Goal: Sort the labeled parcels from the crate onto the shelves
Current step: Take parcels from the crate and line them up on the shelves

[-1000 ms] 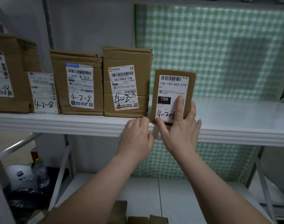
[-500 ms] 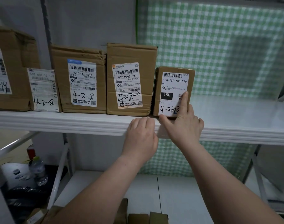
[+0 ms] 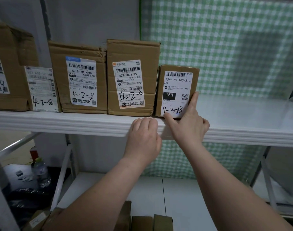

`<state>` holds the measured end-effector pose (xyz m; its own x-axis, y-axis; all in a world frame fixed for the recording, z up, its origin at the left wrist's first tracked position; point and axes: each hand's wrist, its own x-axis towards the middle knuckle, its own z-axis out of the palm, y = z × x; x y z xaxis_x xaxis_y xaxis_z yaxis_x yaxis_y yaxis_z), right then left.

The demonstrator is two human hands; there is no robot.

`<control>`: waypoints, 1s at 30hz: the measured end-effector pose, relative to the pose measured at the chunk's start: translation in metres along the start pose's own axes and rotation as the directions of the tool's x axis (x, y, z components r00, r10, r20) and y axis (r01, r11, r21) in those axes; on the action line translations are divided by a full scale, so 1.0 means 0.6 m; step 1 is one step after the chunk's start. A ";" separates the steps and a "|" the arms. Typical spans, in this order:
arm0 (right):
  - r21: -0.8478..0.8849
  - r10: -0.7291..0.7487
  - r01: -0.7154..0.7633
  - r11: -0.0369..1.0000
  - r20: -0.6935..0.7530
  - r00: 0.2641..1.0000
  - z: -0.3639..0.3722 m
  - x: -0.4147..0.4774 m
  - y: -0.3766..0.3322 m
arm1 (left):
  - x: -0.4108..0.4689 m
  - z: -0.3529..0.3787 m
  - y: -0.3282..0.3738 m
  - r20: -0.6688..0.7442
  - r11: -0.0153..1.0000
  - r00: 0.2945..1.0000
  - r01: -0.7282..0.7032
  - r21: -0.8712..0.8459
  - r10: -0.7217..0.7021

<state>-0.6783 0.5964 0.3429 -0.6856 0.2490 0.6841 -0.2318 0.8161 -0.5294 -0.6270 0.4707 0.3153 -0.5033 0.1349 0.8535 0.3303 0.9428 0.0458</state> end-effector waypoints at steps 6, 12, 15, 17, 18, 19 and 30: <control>0.047 -0.004 0.003 0.999 0.031 1.000 0.000 0.001 0.006 | 0.001 -0.004 0.009 0.038 0.999 0.998 0.047 0.009 -0.047; 0.141 -0.085 0.074 0.987 0.077 0.993 -0.020 -0.002 0.021 | 0.001 -0.013 0.022 0.077 0.993 0.990 0.115 0.029 -0.117; 0.153 -0.137 0.123 0.980 0.084 0.987 -0.029 -0.015 0.032 | -0.002 -0.013 0.027 0.112 0.988 0.983 0.140 0.058 -0.146; 0.158 -0.161 0.144 0.977 0.099 0.982 -0.032 -0.030 0.041 | -0.007 -0.014 0.031 0.168 0.984 0.971 0.156 0.091 -0.170; 0.171 -0.175 0.156 0.973 0.106 0.979 -0.033 -0.038 0.045 | -0.009 -0.016 0.033 0.198 0.981 0.963 0.167 0.098 -0.184; 0.193 -0.193 0.169 0.967 0.112 0.975 -0.035 -0.046 0.051 | -0.012 -0.017 0.035 0.224 0.979 0.954 0.181 0.099 -0.199; 0.416 -0.272 0.107 0.903 0.359 0.893 -0.039 -0.256 0.091 | -0.233 -0.051 0.030 0.468 0.814 0.732 0.579 -0.042 -0.496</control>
<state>-0.5694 0.6148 0.2209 -0.7971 -0.1866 0.5743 -0.5700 0.5464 -0.6136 -0.5264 0.4596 0.2127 -0.9054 -0.2262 0.3592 0.0113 0.8331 0.5530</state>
